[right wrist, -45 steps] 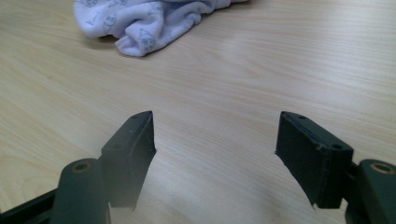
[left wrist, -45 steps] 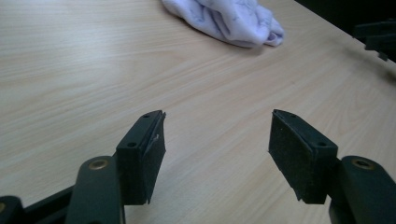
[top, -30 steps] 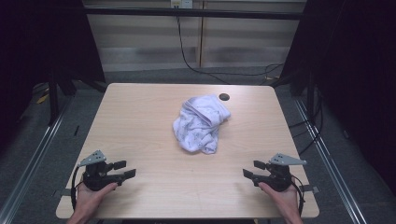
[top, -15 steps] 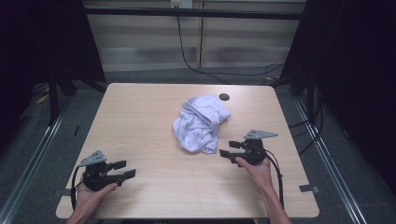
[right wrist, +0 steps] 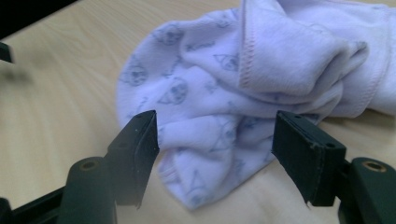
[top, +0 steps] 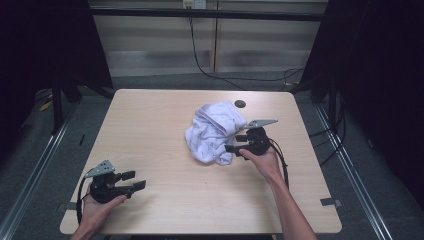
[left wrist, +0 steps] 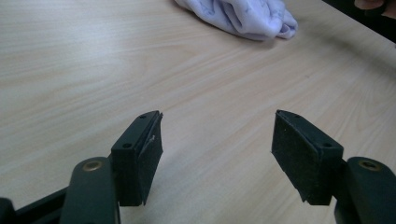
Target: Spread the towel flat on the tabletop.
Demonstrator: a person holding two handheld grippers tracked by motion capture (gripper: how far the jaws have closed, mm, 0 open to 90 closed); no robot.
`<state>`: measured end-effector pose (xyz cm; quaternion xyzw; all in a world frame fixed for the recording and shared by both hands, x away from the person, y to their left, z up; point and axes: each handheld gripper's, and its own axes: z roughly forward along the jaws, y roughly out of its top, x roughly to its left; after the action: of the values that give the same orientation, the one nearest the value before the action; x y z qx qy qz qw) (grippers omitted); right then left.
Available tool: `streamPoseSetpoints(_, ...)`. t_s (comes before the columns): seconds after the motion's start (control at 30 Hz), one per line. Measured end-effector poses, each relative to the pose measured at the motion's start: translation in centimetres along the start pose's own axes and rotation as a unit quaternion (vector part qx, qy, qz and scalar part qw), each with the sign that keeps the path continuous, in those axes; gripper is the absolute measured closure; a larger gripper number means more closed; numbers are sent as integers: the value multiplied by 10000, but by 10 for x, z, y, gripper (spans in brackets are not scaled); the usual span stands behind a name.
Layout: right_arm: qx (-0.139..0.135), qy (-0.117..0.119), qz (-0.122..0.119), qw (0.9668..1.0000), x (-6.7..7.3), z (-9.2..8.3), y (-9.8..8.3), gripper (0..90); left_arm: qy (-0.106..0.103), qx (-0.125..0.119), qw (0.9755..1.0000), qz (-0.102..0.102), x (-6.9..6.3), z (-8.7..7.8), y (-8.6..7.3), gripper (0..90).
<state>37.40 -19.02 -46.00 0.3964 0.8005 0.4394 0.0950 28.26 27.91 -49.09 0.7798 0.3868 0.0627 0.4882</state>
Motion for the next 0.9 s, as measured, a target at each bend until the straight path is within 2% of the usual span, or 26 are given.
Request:
streamPoseSetpoints(0.03,36,68,-24,10000,-2,6,2,325,0,6,10000,-63,1,1,0,331)
streamPoseSetpoints(0.13,219,106,-123,9996,-1,24,6,330,74,13,9999,-74,3,2,0,322)
streamPoseSetpoints(0.2,375,2,-164,9992,0,37,11,327,82,-60,9999,-111,4,1,0,322)
streamPoseSetpoints(0.23,362,138,-26,9992,-1,42,12,326,195,-86,9997,-92,4,1,0,323)
streamPoseSetpoints(0.27,366,102,3,9993,-1,46,13,327,325,-110,9994,-88,5,0,0,325)
streamPoseSetpoints(0.3,395,-26,-90,9992,0,51,13,328,312,-130,9993,-151,6,-1,0,325)
streamPoseSetpoints(0.4,534,-106,-100,9985,-2,62,8,369,411,-157,9989,-181,9,-3,0,325)
streamPoseSetpoints(0.43,572,-112,-124,9982,-2,64,5,394,348,-149,9991,-203,9,-3,0,325)
streamPoseSetpoints(0.5,518,-308,-233,9979,1,65,-1,471,268,-117,9993,-211,9,-2,0,325)
streamPoseSetpoints(0.57,453,-318,-126,9984,2,63,-7,615,257,-20,9996,-115,7,-1,0,325)
streamPoseSetpoints(0.6,552,-181,-85,9983,1,61,-11,686,261,0,9996,-119,6,0,0,327)
streamPoseSetpoints(0.7,376,-21,64,9993,3,56,-20,741,206,82,9997,-51,4,2,0,331)
streamPoseSetpoints(0.8,314,156,-3,9994,13,50,-29,781,188,95,9998,-63,4,3,0,334)
streamPoseSetpoints(0.9,328,237,-141,9991,23,46,-35,788,187,75,9997,-109,4,3,0,337)
